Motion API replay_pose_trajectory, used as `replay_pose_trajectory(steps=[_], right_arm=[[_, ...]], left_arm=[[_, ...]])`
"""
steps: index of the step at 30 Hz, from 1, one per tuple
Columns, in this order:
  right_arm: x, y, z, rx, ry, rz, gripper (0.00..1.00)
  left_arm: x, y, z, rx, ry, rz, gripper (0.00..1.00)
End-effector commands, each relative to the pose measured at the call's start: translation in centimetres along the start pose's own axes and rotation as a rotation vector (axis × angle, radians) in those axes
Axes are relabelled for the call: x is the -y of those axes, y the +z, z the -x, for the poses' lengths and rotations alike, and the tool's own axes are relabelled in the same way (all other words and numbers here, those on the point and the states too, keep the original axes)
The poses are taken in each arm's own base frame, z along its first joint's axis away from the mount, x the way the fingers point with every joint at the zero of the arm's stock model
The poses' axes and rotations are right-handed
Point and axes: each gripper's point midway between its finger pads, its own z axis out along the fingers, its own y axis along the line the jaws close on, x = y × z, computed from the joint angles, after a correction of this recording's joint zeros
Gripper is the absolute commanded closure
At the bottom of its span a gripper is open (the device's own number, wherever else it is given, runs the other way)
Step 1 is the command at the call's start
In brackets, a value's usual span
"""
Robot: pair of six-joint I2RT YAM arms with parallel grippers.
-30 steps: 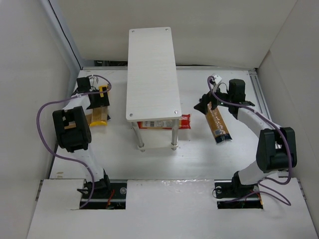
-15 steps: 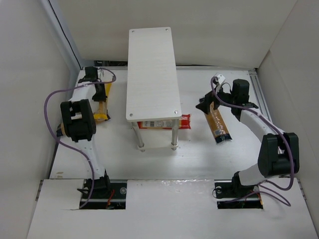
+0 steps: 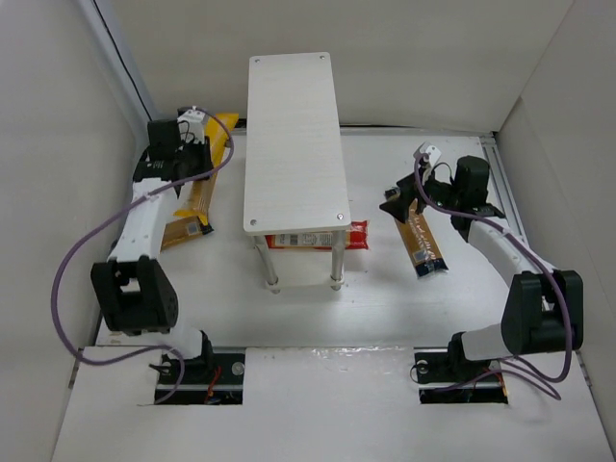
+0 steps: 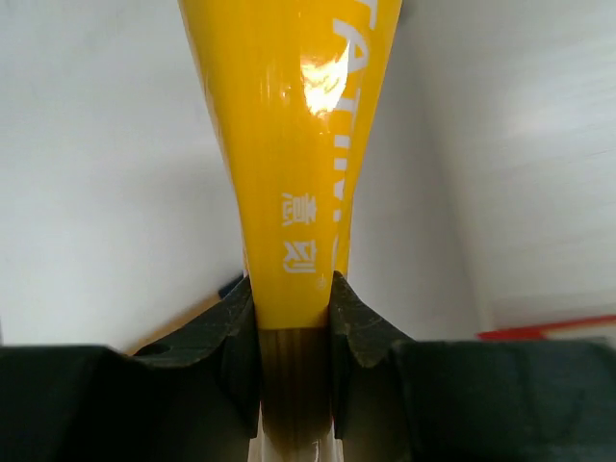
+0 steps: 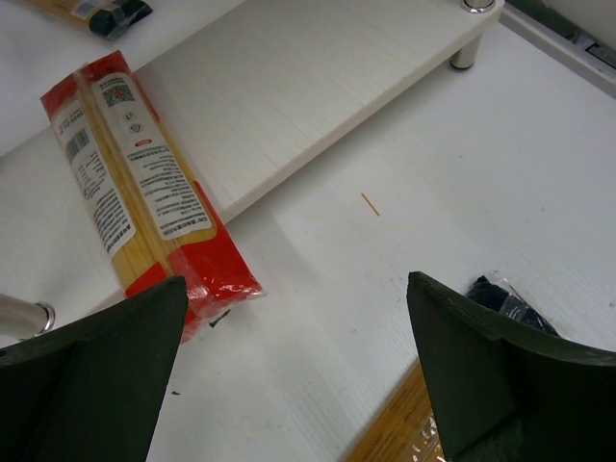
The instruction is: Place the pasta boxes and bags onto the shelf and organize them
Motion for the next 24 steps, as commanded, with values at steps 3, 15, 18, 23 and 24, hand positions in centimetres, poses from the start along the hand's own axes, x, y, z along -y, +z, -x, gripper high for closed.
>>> replay_pose_trajectory(steps=[3, 15, 18, 23, 24], right_arm=[[-0.7, -0.6, 2.5, 0.072, -0.077, 0.016, 0.0], [-0.9, -0.8, 2.8, 0.079, -0.085, 0.024, 0.0], [-0.9, -0.8, 2.8, 0.079, -0.085, 0.024, 0.0], [-0.8, -0.4, 2.2, 0.069, -0.069, 0.036, 0.0], [-1.0, -0.4, 2.2, 0.071, -0.07, 0.045, 0.0]], left_arm=[[5.5, -5.9, 9.1, 0.357, 0.237, -0.147, 1.0], [7.1, -2.1, 6.0, 0.256, 0.144, -0.232, 1.0], [8.7, -1.4, 5.2, 0.235, 0.179, -0.258, 1.0], [14.2, 0.6, 2.8, 0.176, 0.319, -0.387, 1.0], [14.8, 1.1, 2.1, 0.154, 0.331, -0.4, 1.0]])
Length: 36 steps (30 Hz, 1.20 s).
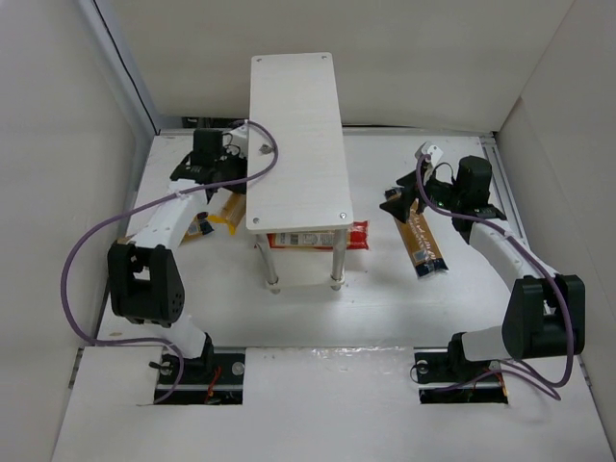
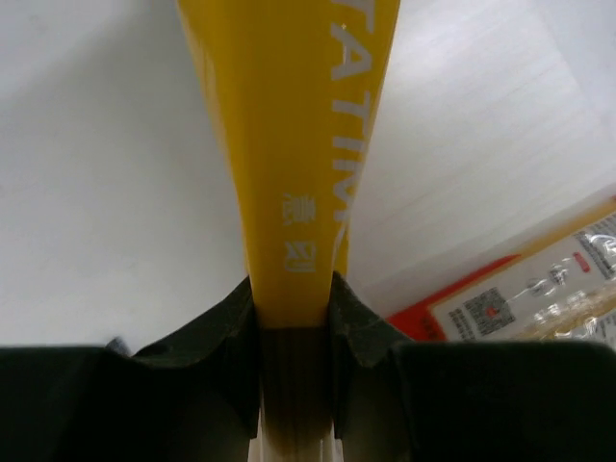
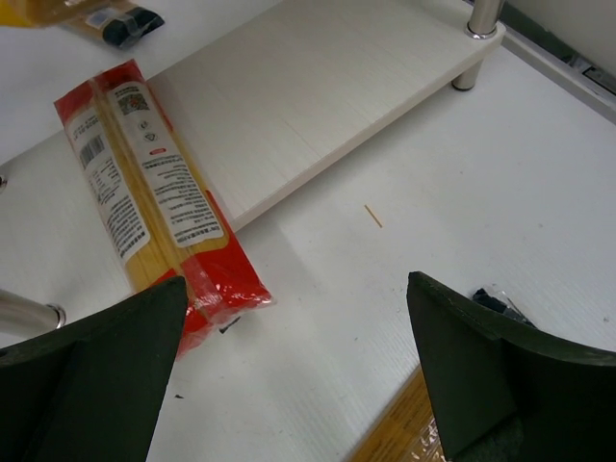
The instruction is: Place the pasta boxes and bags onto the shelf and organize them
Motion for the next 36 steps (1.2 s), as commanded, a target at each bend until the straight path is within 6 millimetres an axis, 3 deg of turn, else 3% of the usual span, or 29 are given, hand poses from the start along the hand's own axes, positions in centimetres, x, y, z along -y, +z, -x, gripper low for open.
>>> replay_pose_trajectory(steps=[1, 2, 5, 10, 16, 18, 19, 22, 24, 28, 29, 30, 31, 36], right_arm=[[-0.4, -0.1, 1.3, 0.045, -0.047, 0.033, 0.0], [-0.4, -0.1, 1.3, 0.045, -0.047, 0.033, 0.0], [-0.4, -0.1, 1.3, 0.045, -0.047, 0.033, 0.0], [-0.6, -0.2, 1.3, 0.045, -0.047, 0.033, 0.0], [-0.9, -0.1, 1.0, 0.044, -0.04, 0.053, 0.0], [-0.8, 0.0, 0.7, 0.039, -0.032, 0.055, 0.0], [-0.8, 0.0, 0.7, 0.039, -0.032, 0.055, 0.0], [-0.6, 0.2, 0.4, 0.034, -0.034, 0.056, 0.0], [-0.5, 0.2, 0.8, 0.039, -0.042, 0.054, 0.0], [-0.5, 0.2, 0.8, 0.039, -0.042, 0.054, 0.0], [-0.7, 0.2, 0.8, 0.041, -0.042, 0.065, 0.0], [-0.7, 0.2, 0.8, 0.041, -0.042, 0.065, 0.0], [-0.9, 0.5, 0.5, 0.035, -0.035, 0.075, 0.0], [0.6, 0.8, 0.2, 0.011, 0.022, -0.017, 0.0]], left_arm=[[3.8, 0.9, 4.7, 0.149, 0.187, -0.115, 1.0], [3.7, 1.9, 3.9, 0.123, 0.178, -0.12, 1.0], [5.0, 3.0, 4.1, 0.121, 0.182, -0.194, 1.0], [7.7, 3.3, 5.1, 0.166, 0.229, -0.353, 1.0], [7.7, 5.9, 3.8, 0.087, 0.257, -0.402, 1.0], [8.7, 6.7, 3.2, 0.056, 0.301, -0.439, 1.0], [8.6, 7.3, 2.0, 0.009, 0.29, -0.45, 1.0], [9.9, 8.2, 1.5, -0.017, 0.342, -0.457, 0.95], [10.4, 8.5, 0.4, -0.041, 0.35, -0.463, 0.83], [9.9, 8.1, 0.4, -0.013, 0.357, -0.417, 0.58], [9.8, 8.0, 0.6, -0.001, 0.353, -0.404, 0.43], [9.9, 7.6, 0.5, -0.001, 0.353, -0.403, 0.17], [9.5, 7.7, 0.4, -0.01, 0.345, -0.378, 0.0], [8.9, 7.2, 1.5, 0.027, 0.316, -0.319, 0.0]])
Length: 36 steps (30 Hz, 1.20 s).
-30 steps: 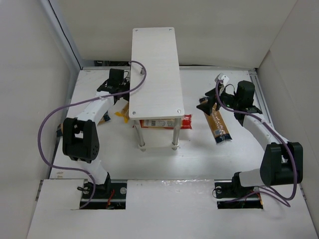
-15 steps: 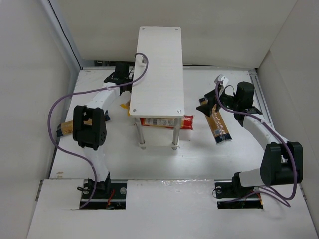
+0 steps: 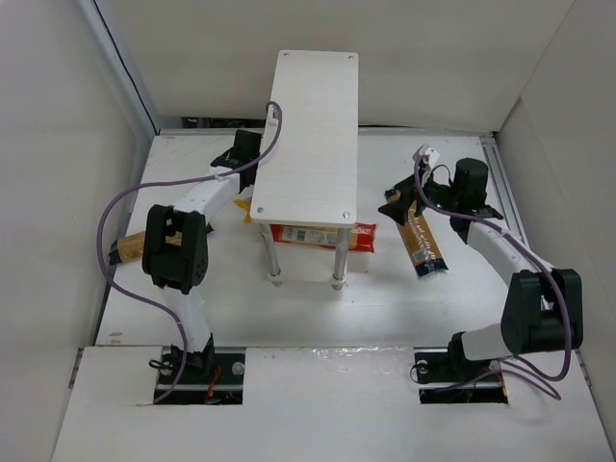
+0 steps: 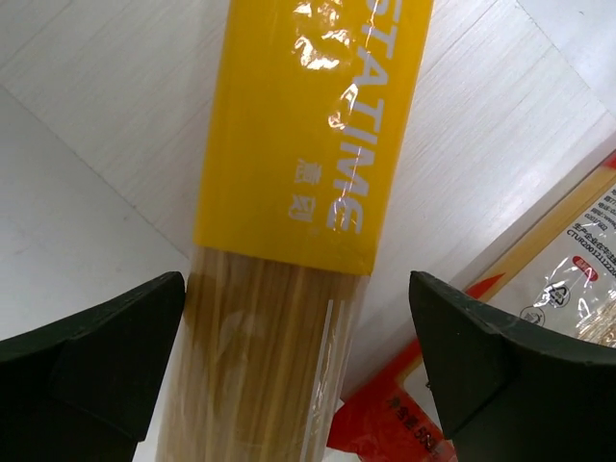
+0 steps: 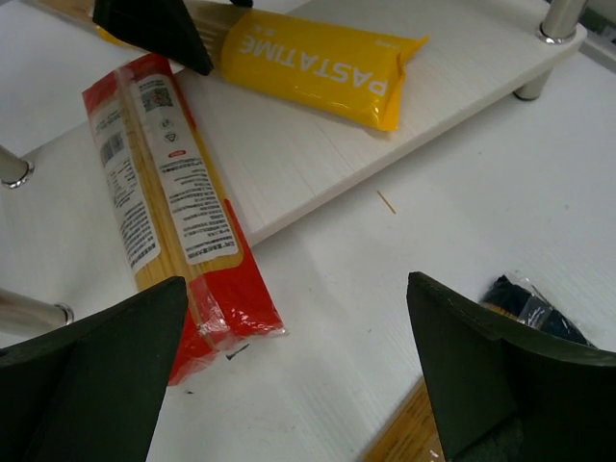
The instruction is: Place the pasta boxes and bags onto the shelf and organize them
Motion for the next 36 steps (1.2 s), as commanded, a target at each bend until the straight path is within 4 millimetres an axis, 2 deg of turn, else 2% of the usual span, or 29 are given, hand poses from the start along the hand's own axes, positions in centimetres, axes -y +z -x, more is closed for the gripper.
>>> replay_pose_trajectory(steps=[1, 2, 3, 4, 6, 7, 8, 9, 11, 12, 13, 15, 17, 18, 19, 21, 22, 23, 24, 25, 26, 29, 30, 31, 32, 33, 34, 36], right_arm=[[1.4, 0.5, 1.0, 0.017, 0.011, -0.071, 0.0], [2.0, 0.5, 1.5, 0.021, 0.022, -0.103, 0.0], [2.7, 0.7, 0.9, 0.005, 0.047, -0.151, 0.0], [3.0, 1.5, 1.6, 0.008, 0.048, -0.157, 0.0], [3.4, 2.4, 1.8, 0.004, 0.077, -0.178, 0.0], [2.8, 3.4, 2.1, 0.003, 0.079, -0.153, 0.0], [3.2, 4.4, 2.5, 0.004, 0.105, -0.159, 0.0], [3.3, 5.1, 2.7, 0.003, 0.11, -0.157, 0.0], [3.5, 7.1, 3.5, 0.004, 0.134, -0.17, 0.0], [3.6, 8.0, 3.6, 0.0, 0.141, -0.197, 0.0], [4.3, 8.3, 3.6, 0.001, 0.15, -0.218, 0.0], [5.0, 10.3, 3.5, -0.007, 0.172, -0.24, 0.02], [4.8, 11.9, 3.4, -0.015, 0.168, -0.227, 0.03], [5.5, 12.7, 3.0, -0.022, 0.172, -0.227, 0.05], [5.0, 13.6, 2.9, -0.026, 0.171, -0.203, 0.05], [4.3, 15.1, 2.8, -0.033, 0.166, -0.177, 0.06], [4.9, 15.9, 2.6, -0.035, 0.166, -0.177, 0.06], [4.7, 16.6, 2.6, -0.037, 0.163, -0.173, 0.06], [4.4, 17.4, 2.5, -0.039, 0.152, -0.152, 0.06], [5.0, 18.2, 2.3, -0.04, 0.152, -0.151, 0.06], [5.3, 18.6, 2.1, -0.042, 0.153, -0.151, 0.06], [5.9, 19.7, 1.1, -0.053, 0.161, -0.142, 0.08], [5.8, 19.9, 0.5, -0.063, 0.167, -0.133, 0.08], [5.8, 20.2, 0.6, -0.06, 0.175, -0.123, 0.1], [5.8, 20.4, 0.1, -0.068, 0.18, -0.123, 0.15], [6.0, 20.6, -0.8, -0.081, 0.189, -0.123, 0.17], [5.3, 20.9, -0.7, -0.082, 0.187, -0.103, 0.18], [5.3, 21.0, -1.8, -0.099, 0.197, -0.103, 0.28]], left_arm=[[1.7, -2.4, 4.4, 0.115, 0.113, 0.03, 0.0], [1.1, -3.1, 5.0, 0.14, 0.101, 0.048, 0.0], [0.8, -3.7, 5.6, 0.163, 0.078, 0.061, 0.0], [0.4, -4.8, 7.0, 0.21, 0.075, 0.091, 0.0], [-1.4, -6.3, 8.0, 0.258, 0.011, 0.152, 0.0], [-2.0, -7.0, 8.6, 0.283, -0.06, 0.173, 0.0], [-2.6, -7.9, 9.3, 0.306, -0.088, 0.201, 0.0], [-4.2, -9.3, 10.1, 0.326, -0.128, 0.264, 0.0], [-5.7, -10.5, 9.9, 0.333, -0.258, 0.332, 0.0], [-7.6, -11.8, 9.6, 0.34, -0.317, 0.411, 0.0], [-8.4, -12.3, 8.9, 0.332, -0.373, 0.437, 0.0], [-9.3, -13.1, 6.7, 0.313, -0.493, 0.468, 0.0], [-11.0, -14.7, 4.4, 0.344, -0.646, 0.501, 0.0], [-11.2, -16.0, 4.4, 0.393, -0.674, 0.499, 0.0], [-11.7, -16.1, 1.4, 0.376, -0.749, 0.496, 0.0], [-11.6, -16.7, -0.4, 0.399, -0.841, 0.502, 0.0], [-11.4, -17.6, -0.7, 0.424, -0.857, 0.523, 0.0], [-11.4, -17.3, -3.1, 0.394, -0.904, 0.563, 0.0], [-11.1, -17.3, -3.7, 0.388, -0.919, 0.572, 0.0], [-10.6, -17.7, -3.7, 0.403, -0.91, 0.573, 0.0], [-10.0, -17.2, -4.9, 0.379, -0.925, 0.572, 0.0], [-8.8, -17.5, -6.6, 0.372, -0.931, 0.59, 0.0], [-8.5, -17.6, -6.9, 0.372, -0.932, 0.6, 0.0], [-8.3, -17.9, -7.1, 0.374, -0.932, 0.612, 0.0], [-7.9, -18.6, -6.7, 0.396, -0.918, 0.614, 0.0], [-8.0, -19.0, -7.2, 0.398, -0.921, 0.65, 0.0], [-7.9, -19.4, -7.1, 0.402, -0.919, 0.662, 0.0], [-7.3, -20.1, -6.7, 0.444, -0.908, 0.662, 0.0]])
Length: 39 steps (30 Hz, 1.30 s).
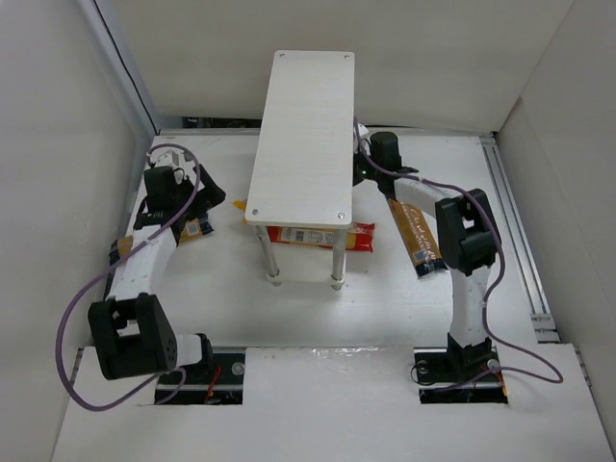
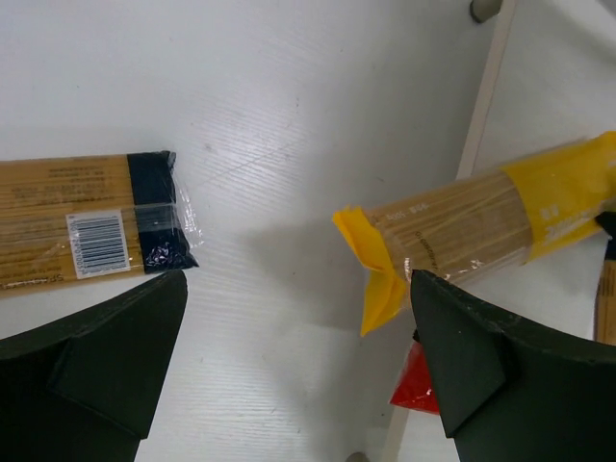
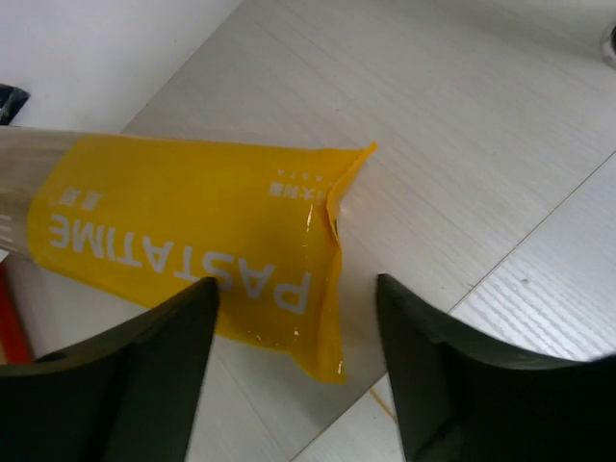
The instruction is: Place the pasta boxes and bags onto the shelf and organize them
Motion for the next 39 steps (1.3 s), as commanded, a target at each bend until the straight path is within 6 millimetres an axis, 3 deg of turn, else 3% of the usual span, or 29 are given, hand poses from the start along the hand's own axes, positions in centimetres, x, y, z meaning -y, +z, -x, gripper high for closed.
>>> replay_pose_trajectory(steps=[1, 2, 3, 6, 9, 10, 11, 15, 17, 19, 23, 26, 30, 31, 33, 34, 37, 38, 39], right_arm=[[-1.8, 1.0, 0.6, 0.021, -0.026, 0.049, 0.33], [-1.7, 0.9, 0.2, 0.013, -0.022, 0.048, 0.38], [-2.1, 1.1, -1.0, -0.01, -0.015, 0.047, 0.49], [-1.8, 0.6, -1.6, -0.02, -0.018, 0.017, 0.77], [-1.6, -0.1, -2.0, -0.027, -0.003, -0.016, 0.89], [-1.5, -0.4, -2.0, -0.026, -0.003, -0.027, 1.0], [-1.3, -0.4, -2.5, -0.034, 0.017, -0.043, 1.0], [0.2, -2.3, -1.4, 0.051, 0.1, -0.112, 1.0], [1.4, -4.0, -2.0, 0.085, 0.157, -0.146, 1.0], [2.3, -5.3, -0.7, 0.181, 0.208, -0.157, 1.0], [2.8, -8.1, -1.1, 0.24, 0.247, -0.215, 1.0], [1.8, -9.2, -1.5, 0.235, 0.246, -0.199, 1.0], [-0.1, -9.5, -2.3, 0.221, 0.239, -0.166, 1.0], [-0.1, -9.9, -1.8, 0.239, 0.219, -0.173, 1.0], [-0.9, -9.8, -2.0, 0.228, 0.192, -0.147, 0.86], [-1.5, -10.1, -1.4, 0.238, 0.183, -0.127, 0.73], [-3.8, -10.7, -0.3, 0.244, 0.109, -0.031, 0.46], [-4.3, -11.1, -0.1, 0.25, 0.102, -0.016, 0.12], [-4.5, -11.4, 0.4, 0.26, 0.085, -0.015, 0.0]], left_arm=[[1.3, -2.5, 3.2, 0.158, -0.008, -0.032, 0.0], [1.3, -2.6, 3.0, 0.162, -0.007, -0.034, 0.0], [1.3, -3.0, 3.3, 0.178, -0.006, -0.03, 0.0], [0.9, -2.9, 3.6, 0.191, -0.008, -0.006, 0.0], [0.6, -2.9, 3.5, 0.187, -0.02, 0.007, 0.0], [0.7, -2.9, 3.5, 0.187, -0.032, 0.006, 0.0], [0.7, -2.9, 3.5, 0.187, -0.032, 0.006, 0.0], [-0.1, -2.6, 2.9, 0.175, -0.06, 0.038, 0.0], [-0.5, -2.6, 2.9, 0.179, -0.084, 0.062, 0.0], [-0.7, -2.6, 2.8, 0.176, -0.097, 0.073, 0.0], [-1.8, -2.6, 2.5, 0.179, -0.166, 0.142, 0.0], [-2.9, -2.6, 1.8, 0.163, -0.236, 0.213, 0.0], [-6.1, -3.0, 0.5, 0.146, -0.446, 0.421, 0.0], [-6.6, -3.0, -0.6, 0.108, -0.465, 0.452, 0.0], [-7.0, -3.3, 0.0, 0.139, -0.506, 0.475, 0.0], [-6.9, -3.3, -0.2, 0.142, -0.555, 0.481, 0.0], [-7.0, -3.4, 0.0, 0.166, -0.616, 0.478, 0.0], [-7.3, -3.2, 0.1, 0.18, -0.652, 0.479, 0.0], [-7.6, -3.3, 0.3, 0.189, -0.672, 0.484, 0.0]])
